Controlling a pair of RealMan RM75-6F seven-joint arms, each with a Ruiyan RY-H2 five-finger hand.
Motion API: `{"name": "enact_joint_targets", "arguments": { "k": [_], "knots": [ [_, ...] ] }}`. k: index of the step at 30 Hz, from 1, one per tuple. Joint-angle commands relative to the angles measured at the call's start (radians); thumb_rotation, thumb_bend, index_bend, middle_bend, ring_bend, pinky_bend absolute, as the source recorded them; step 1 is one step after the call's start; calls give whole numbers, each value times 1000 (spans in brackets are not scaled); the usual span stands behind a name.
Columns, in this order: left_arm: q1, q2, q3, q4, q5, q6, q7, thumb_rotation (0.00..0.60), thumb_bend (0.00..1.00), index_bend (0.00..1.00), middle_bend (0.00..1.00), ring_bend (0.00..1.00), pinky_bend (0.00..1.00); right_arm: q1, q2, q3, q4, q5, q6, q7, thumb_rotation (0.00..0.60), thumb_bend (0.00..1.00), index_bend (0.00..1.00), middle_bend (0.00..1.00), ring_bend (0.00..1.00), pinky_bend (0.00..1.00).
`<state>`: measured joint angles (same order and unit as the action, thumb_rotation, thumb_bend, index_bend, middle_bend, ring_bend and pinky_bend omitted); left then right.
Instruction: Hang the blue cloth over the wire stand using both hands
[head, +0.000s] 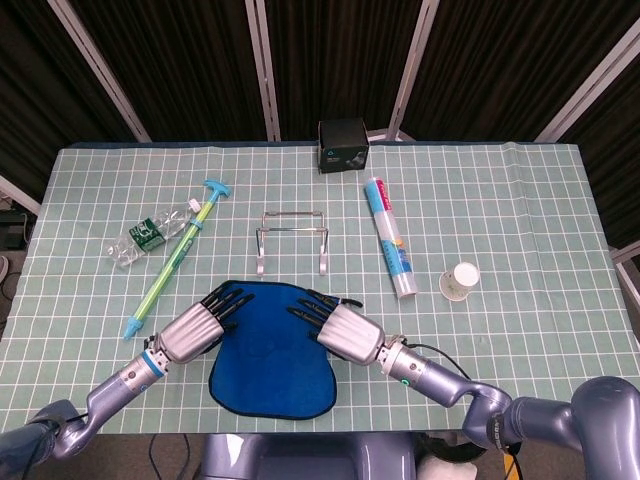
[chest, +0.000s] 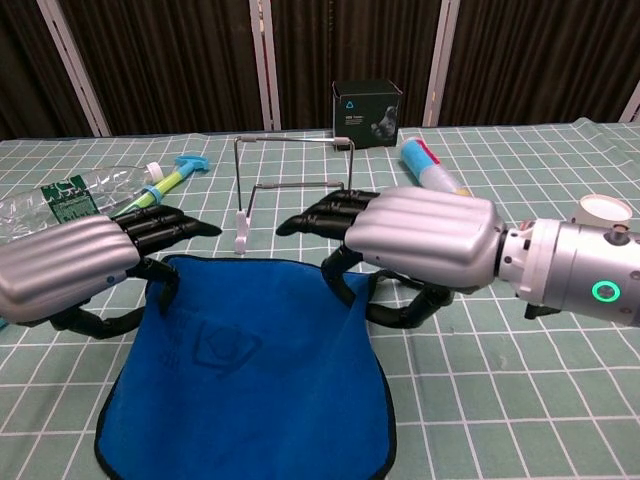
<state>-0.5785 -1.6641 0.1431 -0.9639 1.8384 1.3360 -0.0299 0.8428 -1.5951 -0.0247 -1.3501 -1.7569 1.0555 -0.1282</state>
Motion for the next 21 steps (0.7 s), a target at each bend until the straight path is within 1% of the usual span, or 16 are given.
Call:
{"name": "enact_joint_targets", "arguments": {
  "k": [1, 8, 14, 21],
  "knots": [
    [-8, 28, -47, -63, -23, 36, 4, 600, 588, 798, 0, 0, 0, 3, 44, 39, -53, 7, 33, 2, 600, 433, 678, 20, 0, 0],
    [-25, 88, -131, -217, -73, 60, 53, 600, 588, 809, 0, 0, 0, 14, 135, 116, -168, 47, 49, -19, 600, 433, 679, 20, 0, 0],
    [-45, 122, -212, -334, -142, 36, 101, 600, 588, 815, 0, 0, 0, 26, 192, 193, -233, 109, 48, -29, 600, 433, 680, 22, 0, 0],
    [-86, 175, -338, -463, -233, 13, 163, 600, 588, 816, 0, 0, 0, 45, 264, 320, -295, 233, 41, -11, 600, 432, 683, 37, 0, 0]
  ]
}}
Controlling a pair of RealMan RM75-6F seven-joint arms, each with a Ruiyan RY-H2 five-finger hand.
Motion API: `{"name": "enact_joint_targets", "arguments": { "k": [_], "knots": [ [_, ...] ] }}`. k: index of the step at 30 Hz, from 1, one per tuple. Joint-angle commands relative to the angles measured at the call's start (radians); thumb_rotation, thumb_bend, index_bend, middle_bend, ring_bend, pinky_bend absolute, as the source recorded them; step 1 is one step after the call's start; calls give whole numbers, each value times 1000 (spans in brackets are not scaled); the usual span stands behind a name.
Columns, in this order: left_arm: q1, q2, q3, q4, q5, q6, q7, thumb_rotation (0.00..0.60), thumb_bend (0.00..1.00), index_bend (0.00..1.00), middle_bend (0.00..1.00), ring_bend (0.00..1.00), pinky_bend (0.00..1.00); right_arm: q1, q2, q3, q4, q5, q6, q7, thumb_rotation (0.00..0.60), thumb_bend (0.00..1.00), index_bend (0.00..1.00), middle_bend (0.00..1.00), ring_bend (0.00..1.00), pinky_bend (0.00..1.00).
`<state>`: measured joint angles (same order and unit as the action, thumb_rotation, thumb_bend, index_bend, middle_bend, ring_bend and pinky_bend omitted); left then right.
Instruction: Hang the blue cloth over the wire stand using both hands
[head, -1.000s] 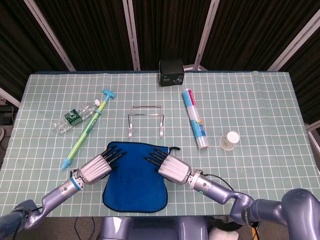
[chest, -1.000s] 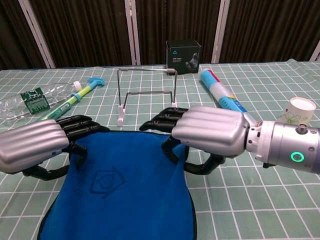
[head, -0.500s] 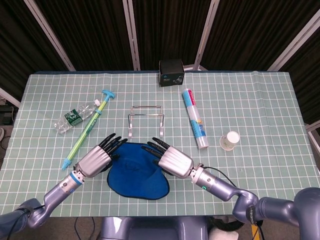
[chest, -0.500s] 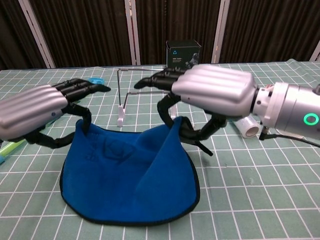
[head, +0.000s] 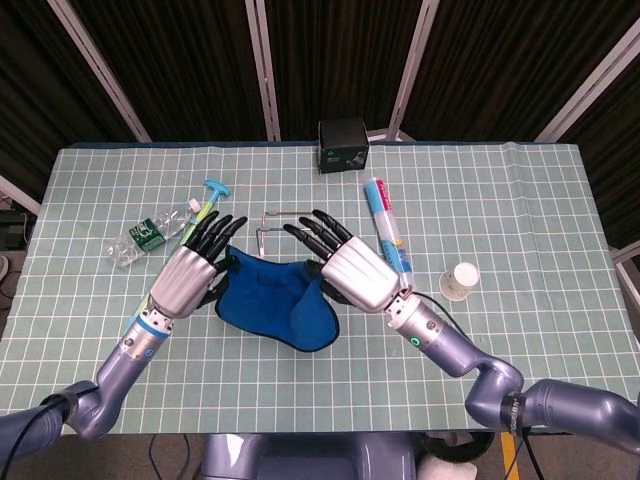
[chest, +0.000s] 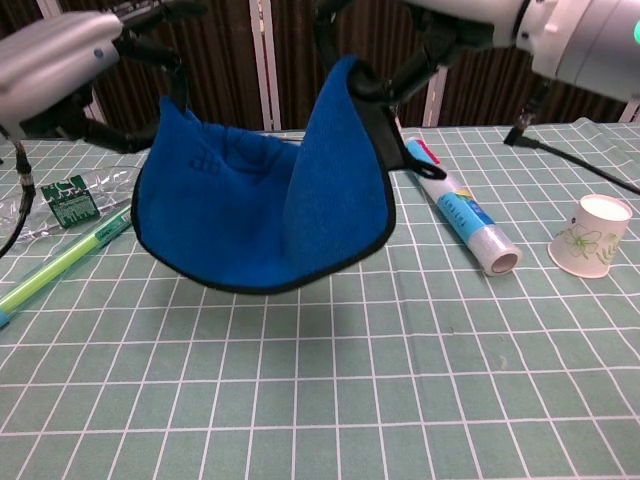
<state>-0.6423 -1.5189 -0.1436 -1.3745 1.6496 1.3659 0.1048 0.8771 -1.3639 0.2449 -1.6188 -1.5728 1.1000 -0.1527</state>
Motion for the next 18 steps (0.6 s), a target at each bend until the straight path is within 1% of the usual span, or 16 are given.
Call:
{"name": "enact_joint_targets", "arguments": {
  "k": [1, 6, 10, 11, 14, 18],
  "knots": [
    [-28, 40, -69, -67, -61, -25, 34, 600, 588, 816, 0, 0, 0, 15, 42, 69, -28, 64, -2, 15, 600, 431, 683, 39, 0, 0],
    [-66, 84, -147, -107, -146, -83, 74, 600, 588, 816, 0, 0, 0, 46, 79, 148, -16, 159, -36, 25, 600, 430, 684, 44, 0, 0],
    [-92, 95, -192, -104, -211, -118, 98, 600, 589, 817, 0, 0, 0, 70, 78, 186, 14, 235, -64, 31, 600, 430, 684, 49, 0, 0],
    [-102, 92, -208, -91, -237, -132, 99, 600, 589, 817, 0, 0, 0, 79, 69, 194, 42, 261, -76, 34, 600, 430, 684, 49, 0, 0],
    [-123, 75, -224, -57, -275, -155, 102, 600, 587, 816, 0, 0, 0, 100, 41, 198, 109, 291, -94, 51, 600, 430, 684, 52, 0, 0],
    [-140, 51, -224, -5, -301, -177, 95, 600, 588, 817, 0, 0, 0, 111, 8, 189, 186, 309, -110, 89, 600, 430, 684, 53, 0, 0]
  ]
}}
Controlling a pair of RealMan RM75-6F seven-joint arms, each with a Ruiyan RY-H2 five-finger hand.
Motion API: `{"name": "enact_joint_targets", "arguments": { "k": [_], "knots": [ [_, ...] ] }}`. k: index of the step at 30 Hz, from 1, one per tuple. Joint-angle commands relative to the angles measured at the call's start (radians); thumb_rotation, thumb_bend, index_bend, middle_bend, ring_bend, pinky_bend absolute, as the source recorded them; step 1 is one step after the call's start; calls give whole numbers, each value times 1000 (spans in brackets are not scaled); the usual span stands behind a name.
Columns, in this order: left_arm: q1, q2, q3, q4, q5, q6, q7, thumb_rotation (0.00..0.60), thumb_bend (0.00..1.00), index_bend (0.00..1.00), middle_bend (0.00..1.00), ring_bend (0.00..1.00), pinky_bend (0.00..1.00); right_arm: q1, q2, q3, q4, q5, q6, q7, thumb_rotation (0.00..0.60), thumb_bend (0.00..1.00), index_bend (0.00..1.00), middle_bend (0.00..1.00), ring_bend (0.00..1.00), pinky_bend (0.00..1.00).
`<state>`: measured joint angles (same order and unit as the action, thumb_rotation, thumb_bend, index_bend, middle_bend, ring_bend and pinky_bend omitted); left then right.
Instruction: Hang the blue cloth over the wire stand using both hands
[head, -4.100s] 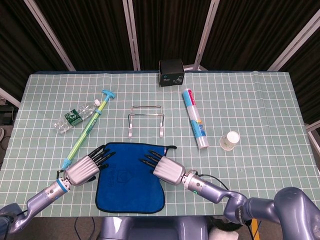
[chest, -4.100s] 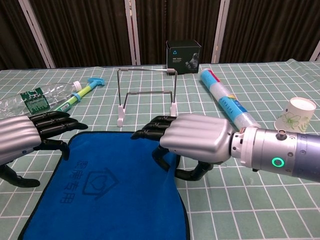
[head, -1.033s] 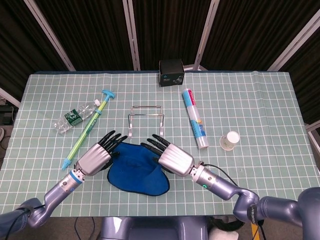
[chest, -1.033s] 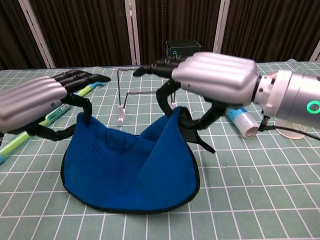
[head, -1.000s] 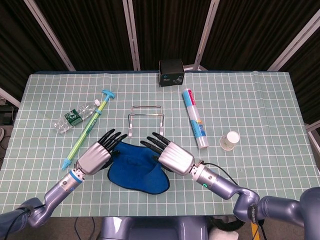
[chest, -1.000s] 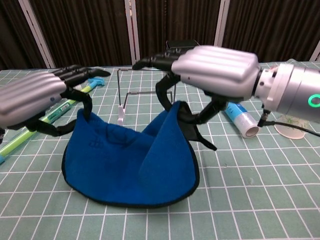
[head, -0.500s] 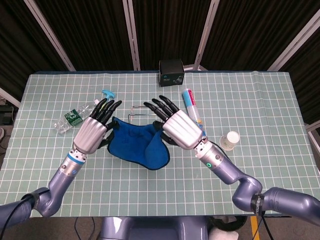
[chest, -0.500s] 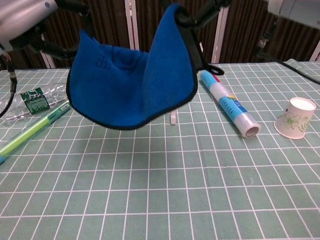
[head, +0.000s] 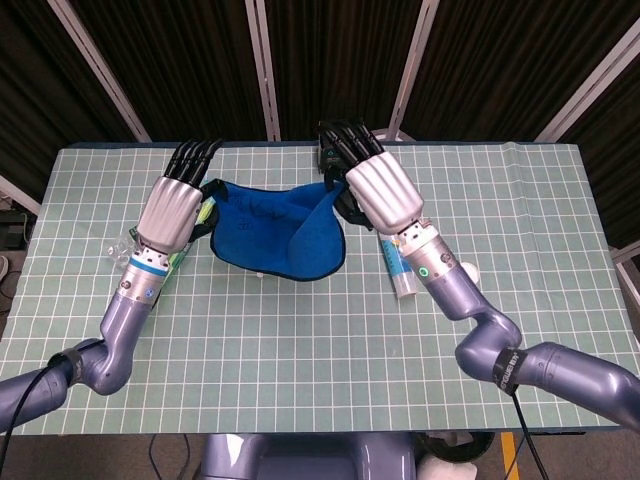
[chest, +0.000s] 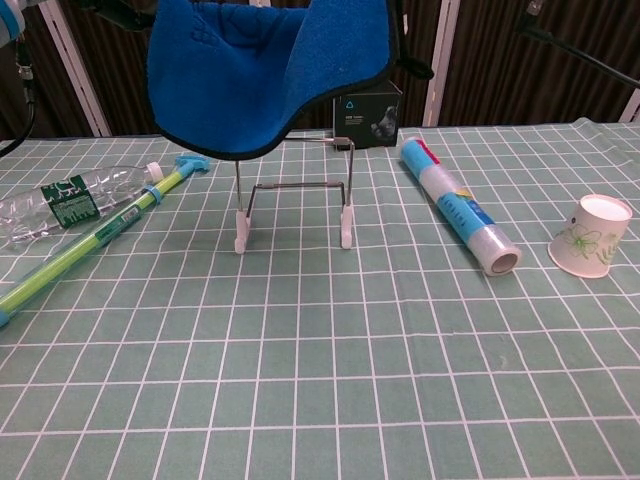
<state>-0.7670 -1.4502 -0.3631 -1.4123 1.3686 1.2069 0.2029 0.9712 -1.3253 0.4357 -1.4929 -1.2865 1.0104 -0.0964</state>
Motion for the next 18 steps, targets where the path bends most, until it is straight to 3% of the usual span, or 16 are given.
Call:
{"name": "enact_joint_targets", "arguments": {
  "k": [1, 18],
  "knots": [
    [-19, -26, -4, 49, -26, -22, -9, 600, 588, 817, 0, 0, 0, 19, -40, -7, 82, 24, -25, 43, 600, 430, 684, 53, 0, 0],
    [-41, -176, 68, 355, -63, -110, -192, 600, 588, 817, 0, 0, 0, 25, -232, -119, 399, -19, -74, 250, 600, 429, 684, 57, 0, 0]
  ]
}}
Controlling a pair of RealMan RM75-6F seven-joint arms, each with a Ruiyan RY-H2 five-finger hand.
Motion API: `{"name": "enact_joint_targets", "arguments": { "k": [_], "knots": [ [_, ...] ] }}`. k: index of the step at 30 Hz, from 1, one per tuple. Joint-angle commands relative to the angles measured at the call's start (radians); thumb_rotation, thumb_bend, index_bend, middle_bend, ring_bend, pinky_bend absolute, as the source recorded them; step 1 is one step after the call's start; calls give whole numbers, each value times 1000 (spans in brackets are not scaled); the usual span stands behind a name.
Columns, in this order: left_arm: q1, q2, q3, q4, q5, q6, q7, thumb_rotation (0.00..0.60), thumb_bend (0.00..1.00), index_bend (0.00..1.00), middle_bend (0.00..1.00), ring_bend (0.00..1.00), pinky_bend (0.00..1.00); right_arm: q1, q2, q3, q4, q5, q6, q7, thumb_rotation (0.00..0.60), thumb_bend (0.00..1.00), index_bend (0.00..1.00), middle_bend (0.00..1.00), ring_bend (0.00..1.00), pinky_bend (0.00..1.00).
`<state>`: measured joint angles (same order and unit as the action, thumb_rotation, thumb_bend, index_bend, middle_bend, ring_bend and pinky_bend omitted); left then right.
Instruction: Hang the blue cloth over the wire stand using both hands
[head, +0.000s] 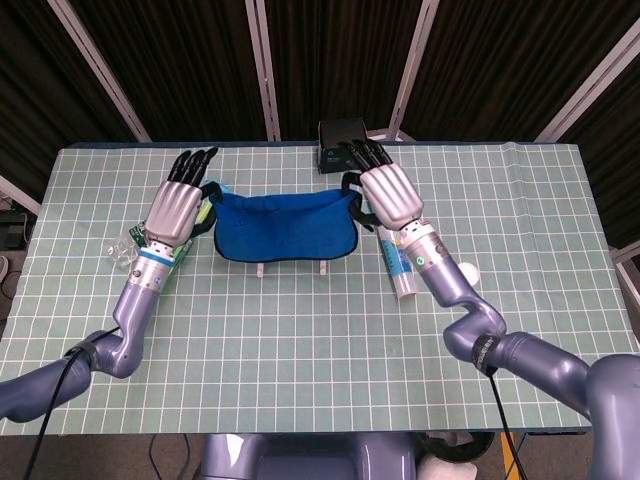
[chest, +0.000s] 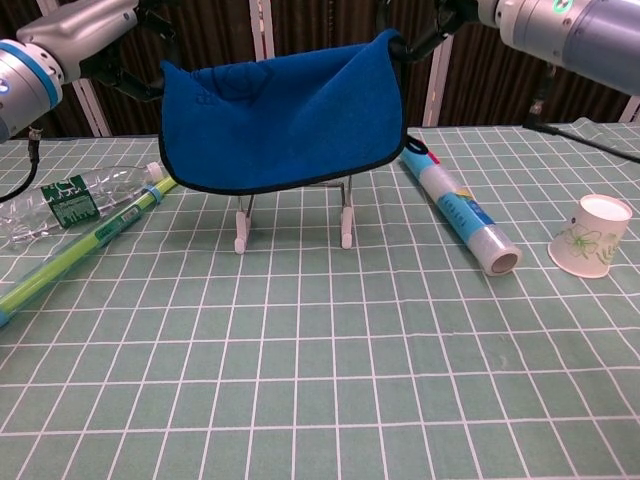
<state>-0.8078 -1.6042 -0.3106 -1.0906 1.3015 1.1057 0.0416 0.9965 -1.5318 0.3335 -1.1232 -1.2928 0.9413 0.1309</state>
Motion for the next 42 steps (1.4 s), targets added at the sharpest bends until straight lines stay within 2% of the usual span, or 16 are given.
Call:
{"name": "enact_joint_targets", "arguments": {
  "k": [1, 7, 15, 33, 36, 38, 39, 42],
  "knots": [
    [2, -28, 24, 48, 6, -16, -46, 600, 588, 817, 0, 0, 0, -1, -38, -25, 45, -16, -8, 33, 600, 428, 684, 57, 0, 0],
    [2, -52, 51, 103, 27, -26, -102, 600, 588, 816, 0, 0, 0, 2, -80, -40, 98, -31, -11, 70, 600, 428, 684, 57, 0, 0],
    [1, -71, 73, 118, 45, -29, -115, 600, 585, 816, 0, 0, 0, 1, -104, -55, 126, -43, -15, 85, 600, 427, 684, 57, 0, 0],
    [-2, -101, 81, 135, 38, -38, -84, 600, 586, 808, 0, 0, 0, 3, -134, -61, 149, -51, -20, 98, 600, 426, 684, 57, 0, 0],
    [-2, -102, 82, 140, 37, -42, -81, 600, 588, 731, 0, 0, 0, 5, -138, -61, 152, -53, -21, 92, 600, 399, 693, 57, 0, 0],
    [0, -98, 82, 137, 27, -56, -78, 600, 587, 608, 0, 0, 0, 4, -139, -60, 151, -52, -21, 91, 600, 339, 702, 57, 0, 0],
    [1, -95, 82, 135, 21, -63, -75, 600, 586, 539, 0, 0, 0, 4, -138, -61, 150, -51, -22, 91, 600, 283, 680, 57, 0, 0],
    [5, -85, 82, 127, 4, -84, -60, 600, 513, 304, 0, 0, 0, 4, -137, -60, 147, -47, -28, 85, 600, 96, 503, 57, 0, 0]
  ]
}}
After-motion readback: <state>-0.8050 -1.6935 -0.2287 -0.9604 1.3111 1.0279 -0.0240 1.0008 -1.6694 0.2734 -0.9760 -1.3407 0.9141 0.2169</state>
